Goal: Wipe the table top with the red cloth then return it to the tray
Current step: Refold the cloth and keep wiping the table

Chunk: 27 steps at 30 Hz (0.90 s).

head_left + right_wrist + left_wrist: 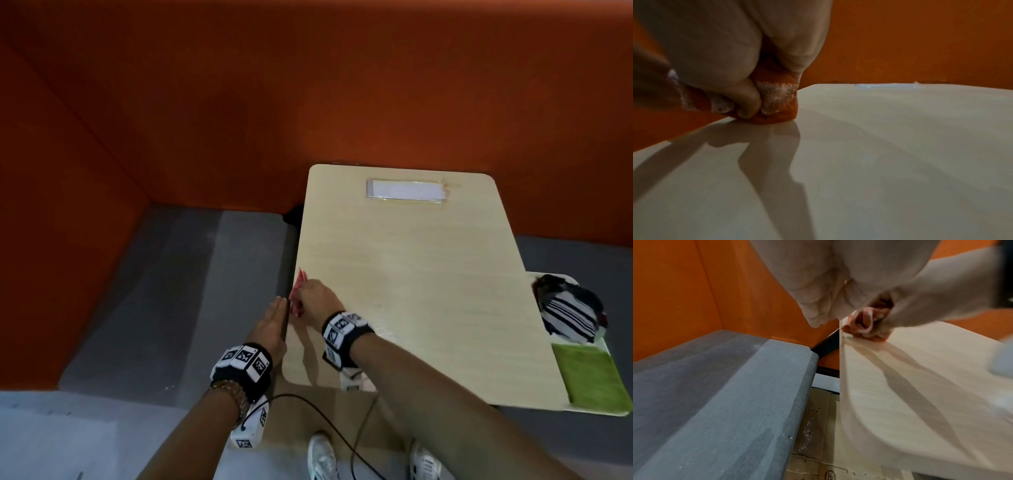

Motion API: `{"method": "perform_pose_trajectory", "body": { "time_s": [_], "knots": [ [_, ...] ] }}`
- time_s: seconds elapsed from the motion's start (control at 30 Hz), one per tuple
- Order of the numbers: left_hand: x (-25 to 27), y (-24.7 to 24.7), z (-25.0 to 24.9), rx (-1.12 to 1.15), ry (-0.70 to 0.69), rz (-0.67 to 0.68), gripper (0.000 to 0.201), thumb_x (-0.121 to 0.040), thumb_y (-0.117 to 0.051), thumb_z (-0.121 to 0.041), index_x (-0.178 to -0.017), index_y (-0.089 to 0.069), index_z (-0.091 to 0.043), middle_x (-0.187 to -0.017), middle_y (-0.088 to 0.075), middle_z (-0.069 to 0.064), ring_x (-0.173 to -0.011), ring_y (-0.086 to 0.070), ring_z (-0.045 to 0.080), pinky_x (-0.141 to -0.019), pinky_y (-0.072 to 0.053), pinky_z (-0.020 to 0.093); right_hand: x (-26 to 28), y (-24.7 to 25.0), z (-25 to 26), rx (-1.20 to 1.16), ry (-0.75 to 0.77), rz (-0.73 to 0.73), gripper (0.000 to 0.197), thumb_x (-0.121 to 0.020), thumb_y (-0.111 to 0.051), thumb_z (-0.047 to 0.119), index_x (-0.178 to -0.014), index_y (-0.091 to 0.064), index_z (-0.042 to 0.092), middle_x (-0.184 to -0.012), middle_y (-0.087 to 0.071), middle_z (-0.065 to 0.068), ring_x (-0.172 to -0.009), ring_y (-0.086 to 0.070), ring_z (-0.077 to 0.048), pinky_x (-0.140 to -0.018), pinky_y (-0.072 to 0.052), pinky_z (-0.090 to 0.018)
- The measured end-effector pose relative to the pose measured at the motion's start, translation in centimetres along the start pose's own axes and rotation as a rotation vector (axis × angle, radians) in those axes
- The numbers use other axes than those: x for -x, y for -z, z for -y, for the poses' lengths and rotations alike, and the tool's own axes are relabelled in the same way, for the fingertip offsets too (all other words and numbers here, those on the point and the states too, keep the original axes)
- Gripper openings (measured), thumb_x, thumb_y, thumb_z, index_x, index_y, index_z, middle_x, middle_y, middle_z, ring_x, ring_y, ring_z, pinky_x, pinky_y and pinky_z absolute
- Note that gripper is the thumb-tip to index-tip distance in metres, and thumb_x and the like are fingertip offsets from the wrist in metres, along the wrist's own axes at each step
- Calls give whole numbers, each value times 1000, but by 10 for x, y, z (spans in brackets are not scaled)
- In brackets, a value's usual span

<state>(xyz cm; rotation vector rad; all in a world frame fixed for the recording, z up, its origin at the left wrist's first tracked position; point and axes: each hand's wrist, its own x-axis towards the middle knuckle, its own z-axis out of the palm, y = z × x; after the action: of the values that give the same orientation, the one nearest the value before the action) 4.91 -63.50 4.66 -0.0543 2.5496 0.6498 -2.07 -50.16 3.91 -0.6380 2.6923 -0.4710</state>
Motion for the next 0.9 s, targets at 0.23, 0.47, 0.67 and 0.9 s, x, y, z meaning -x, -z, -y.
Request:
{"method": "perform_pose_trajectory", "body": {
  "time_s": [0.23, 0.47, 0.67, 0.9],
  "knots": [
    [-20, -12, 5, -58, -62, 46, 81, -85, -35, 9, -153, 0, -18, -161, 7, -2, -148, -1, 13, -115, -7, 18, -84, 42, -34, 7, -96, -79, 23, -85, -53, 9, -94, -73, 14, -96, -73, -7, -92, -68, -28, -77, -53, -32],
    [-26, -21, -13, -166, -139, 90, 84, -82, -34, 15, -153, 0, -14, -158, 19, -3, -146, 17, 15, -120, 2, 24, -104, 55, -56, -42, -123, -86, 22, -80, -56, 8, -87, -73, 19, -91, -73, -3, -88, -68, -25, -75, -52, -30],
    [-51, -6, -50, -218, -104, 96, 89, -82, -41, 12, -153, 3, -17, -159, 18, -1, -148, 13, 17, -119, -8, 26, -44, 31, -71, -53, -127, -25, 22, -83, -61, 14, -103, -71, 16, -103, -68, -6, -96, -64, -26, -82, -54, -32],
    [-70, -8, -69, -246, -20, 202, 95, -80, -51, 2, -153, 7, -18, -159, 18, 8, -145, -20, 28, -110, -36, 33, -59, 33, -75, 5, -66, -61, 17, -91, -57, 12, -96, -73, 14, -95, -72, -5, -90, -67, -23, -81, -56, -33]
  ]
}}
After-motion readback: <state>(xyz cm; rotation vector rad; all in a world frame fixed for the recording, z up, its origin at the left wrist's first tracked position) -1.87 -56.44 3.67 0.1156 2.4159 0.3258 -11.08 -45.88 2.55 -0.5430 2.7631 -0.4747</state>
